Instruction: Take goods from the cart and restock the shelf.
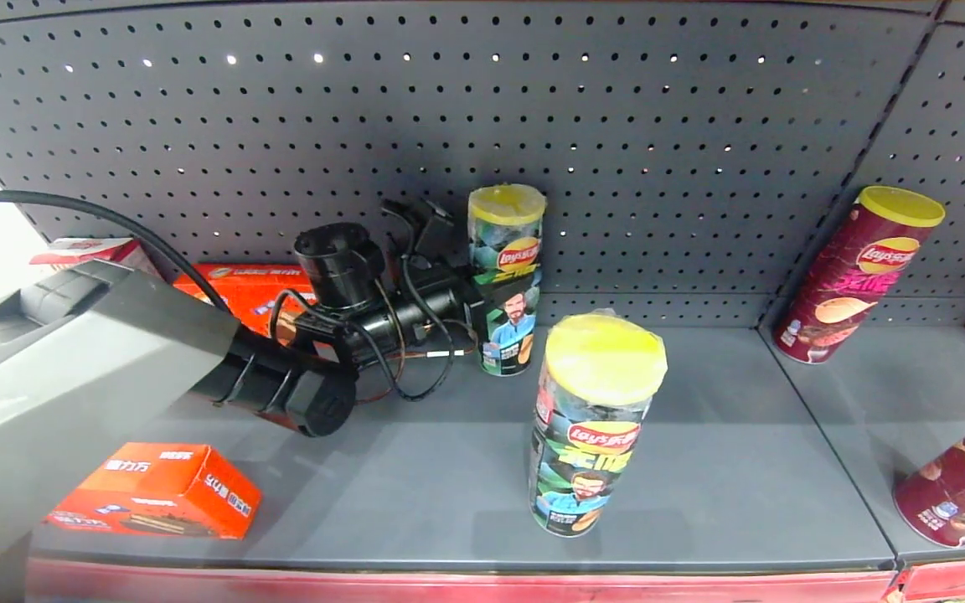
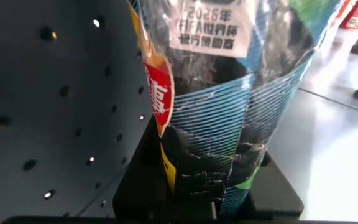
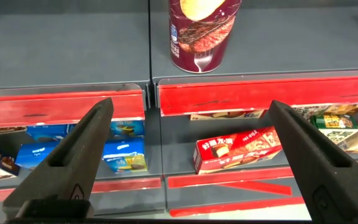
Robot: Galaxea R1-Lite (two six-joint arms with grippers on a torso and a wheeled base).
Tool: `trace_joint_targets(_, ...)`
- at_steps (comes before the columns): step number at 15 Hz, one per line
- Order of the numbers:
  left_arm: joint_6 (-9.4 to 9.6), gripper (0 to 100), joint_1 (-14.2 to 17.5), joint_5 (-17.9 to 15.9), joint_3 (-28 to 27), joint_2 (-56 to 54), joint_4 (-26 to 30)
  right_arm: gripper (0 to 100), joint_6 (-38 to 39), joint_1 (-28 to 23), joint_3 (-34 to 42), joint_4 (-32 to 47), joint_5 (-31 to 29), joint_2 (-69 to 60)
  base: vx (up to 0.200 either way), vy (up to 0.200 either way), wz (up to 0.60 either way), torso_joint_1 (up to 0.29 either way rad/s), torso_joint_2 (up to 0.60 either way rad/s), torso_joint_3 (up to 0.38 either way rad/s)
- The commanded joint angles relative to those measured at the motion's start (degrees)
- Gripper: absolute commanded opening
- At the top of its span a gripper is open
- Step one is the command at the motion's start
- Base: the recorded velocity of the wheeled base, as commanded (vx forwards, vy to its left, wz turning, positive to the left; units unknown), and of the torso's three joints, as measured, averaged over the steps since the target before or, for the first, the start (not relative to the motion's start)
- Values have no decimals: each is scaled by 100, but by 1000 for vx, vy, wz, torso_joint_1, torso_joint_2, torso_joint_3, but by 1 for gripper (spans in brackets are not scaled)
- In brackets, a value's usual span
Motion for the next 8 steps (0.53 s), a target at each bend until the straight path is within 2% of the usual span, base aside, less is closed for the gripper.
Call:
trace_joint_targets(1, -8, 0, -36, 2, -146, 185, -8, 100, -1, 0, 0, -2, 2, 13, 0, 0, 0, 0, 0, 0)
trace_joint_targets(4, -8, 0, -53, -33, -330, 273, 0, 100, -1, 0, 0, -2, 2, 21, 0, 0, 0, 0, 0, 0)
trace_joint_targets(6, -17, 0, -53, -253, -374, 317, -8, 100, -1, 0, 0, -2, 2, 21, 0, 0, 0, 0, 0, 0)
trace_joint_targets(8, -17, 0, -62, -279, -479, 379, -8, 100, -1, 0, 0, -2, 2, 21, 0, 0, 0, 0, 0, 0)
